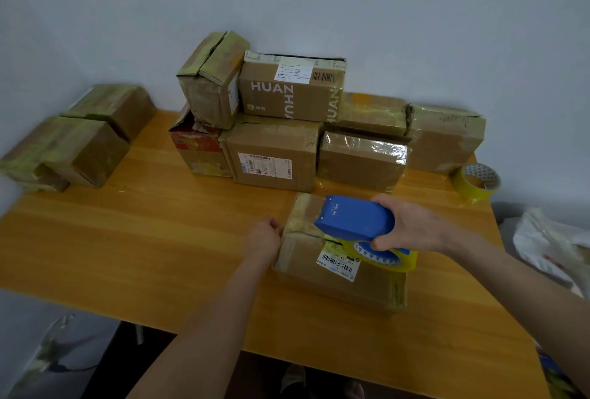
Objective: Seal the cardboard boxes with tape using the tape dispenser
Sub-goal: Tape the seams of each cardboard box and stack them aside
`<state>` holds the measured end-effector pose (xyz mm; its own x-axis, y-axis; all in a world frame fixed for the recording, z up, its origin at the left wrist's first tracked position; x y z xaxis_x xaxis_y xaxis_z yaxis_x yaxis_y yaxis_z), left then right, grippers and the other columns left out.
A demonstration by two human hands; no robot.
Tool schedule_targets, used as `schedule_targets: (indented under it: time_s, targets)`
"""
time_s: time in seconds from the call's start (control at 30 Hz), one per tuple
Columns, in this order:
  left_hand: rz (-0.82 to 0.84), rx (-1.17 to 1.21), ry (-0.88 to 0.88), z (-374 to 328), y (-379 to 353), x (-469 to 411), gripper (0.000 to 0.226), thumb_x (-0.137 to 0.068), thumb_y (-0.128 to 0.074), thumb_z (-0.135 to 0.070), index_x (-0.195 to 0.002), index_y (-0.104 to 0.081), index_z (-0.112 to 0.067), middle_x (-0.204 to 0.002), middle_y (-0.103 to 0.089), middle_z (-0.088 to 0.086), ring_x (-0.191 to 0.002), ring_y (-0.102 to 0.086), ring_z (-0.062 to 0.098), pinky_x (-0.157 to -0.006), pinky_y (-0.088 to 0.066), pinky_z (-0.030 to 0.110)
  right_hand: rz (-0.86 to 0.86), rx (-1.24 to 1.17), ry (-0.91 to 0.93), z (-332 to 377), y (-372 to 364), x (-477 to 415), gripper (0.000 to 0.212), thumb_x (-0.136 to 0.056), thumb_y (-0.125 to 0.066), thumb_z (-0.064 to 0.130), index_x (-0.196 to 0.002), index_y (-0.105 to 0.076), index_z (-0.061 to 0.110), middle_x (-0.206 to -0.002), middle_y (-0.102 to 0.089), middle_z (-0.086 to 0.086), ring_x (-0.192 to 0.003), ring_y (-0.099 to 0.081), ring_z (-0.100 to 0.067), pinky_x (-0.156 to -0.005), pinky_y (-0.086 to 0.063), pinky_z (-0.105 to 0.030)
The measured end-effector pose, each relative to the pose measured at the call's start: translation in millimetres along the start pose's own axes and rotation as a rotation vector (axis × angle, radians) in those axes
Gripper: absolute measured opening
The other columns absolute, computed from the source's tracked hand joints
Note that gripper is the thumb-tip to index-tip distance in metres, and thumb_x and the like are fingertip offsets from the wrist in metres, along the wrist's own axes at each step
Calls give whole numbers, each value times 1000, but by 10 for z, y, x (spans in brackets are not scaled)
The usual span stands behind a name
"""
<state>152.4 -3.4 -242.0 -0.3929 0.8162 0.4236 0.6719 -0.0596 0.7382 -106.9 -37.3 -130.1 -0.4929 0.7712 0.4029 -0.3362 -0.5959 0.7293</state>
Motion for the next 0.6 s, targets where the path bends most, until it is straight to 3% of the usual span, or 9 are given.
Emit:
schedule_targets:
  time_s: [0.07, 0.17, 0.23, 0.3, 0.33, 0.4, 0.5, 0.6]
  targets:
    - [8, 9, -14, -12, -1, -10, 34, -97, -53, -26, -131, -50, -18, -114, -61, 12, -99, -59, 25, -79, -51, 36, -1, 0, 2, 6, 2, -5, 58, -71, -78, 30, -119, -45, 32, -105, -59, 4, -92, -60, -15, -79, -57, -38]
    - [28, -24, 16, 46, 44, -47, 69, -92, -61, -33, -151, -25, -27, -150, -26, 19, -127, -46, 35, -100, -47, 45, -3, 7, -8, 25, 11, 0, 57, -74, -78, 28, -120, -44, 30, -106, -58, 3, -93, -60, -15, -79, -57, -37]
    - [-88, -58, -89, -21, 189, 55, 61, -93, -60, -26, -148, -33, -20, -153, -24, 15, -130, -44, 28, -104, -43, 35, -4, 5, -3, 47, 13, 5, 56, -75, -78, 27, -120, -45, 29, -106, -58, 2, -92, -60, -16, -79, -57, -36]
    - [-210, -95, -369, -230, 295, 281, 45, -97, -51, -21, -142, -43, -17, -151, -35, 5, -130, -44, 17, -102, -35, 22, -3, 9, -2, 56, 18, 4, 55, -76, -77, 27, -120, -44, 29, -106, -58, 2, -91, -59, -15, -77, -56, -32]
    - [-194, -124, -533, -351, 267, 425, 45, -99, -48, -24, -143, -41, -18, -152, -35, 0, -134, -39, 13, -106, -32, 22, -3, 9, -2, 62, 25, 4, 55, -76, -77, 27, -120, -44, 29, -107, -58, 1, -91, -59, -14, -75, -55, -31]
    - [-16, -270, -747, -472, 39, 646, 62, -98, -42, -44, -151, -22, -20, -159, -17, -4, -146, -16, 12, -118, -21, 33, -3, 12, -2, 69, 35, 3, 57, -75, -77, 28, -121, -43, 28, -108, -58, 0, -92, -59, -14, -76, -55, -31]
    - [188, -623, -759, -356, -287, 667, 105, -82, -37, -77, -154, 4, -13, -161, 8, 3, -148, 9, 15, -122, -1, 38, -9, 33, -15, 120, 41, 13, 63, -74, -79, 35, -123, -39, 29, -109, -57, 2, -92, -59, -15, -73, -54, -28]
    - [205, -735, -753, -287, -384, 608, 119, -74, -38, -85, -153, 10, -9, -161, 12, 6, -147, 16, 15, -121, 8, 37, -58, 114, -10, 165, 40, 15, 65, -71, -78, 49, -121, -40, 31, -103, -57, 9, -86, -57, -11, -64, -47, -22]
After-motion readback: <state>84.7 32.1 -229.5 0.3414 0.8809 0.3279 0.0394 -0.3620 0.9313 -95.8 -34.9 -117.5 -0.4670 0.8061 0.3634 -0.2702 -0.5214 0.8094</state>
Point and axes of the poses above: each hand's wrist, its own x-axis away from the middle knuckle, its own y-axis out of the back of the hand, z = x × y, the point moved 6 cm from there along -x, towards the middle knuckle
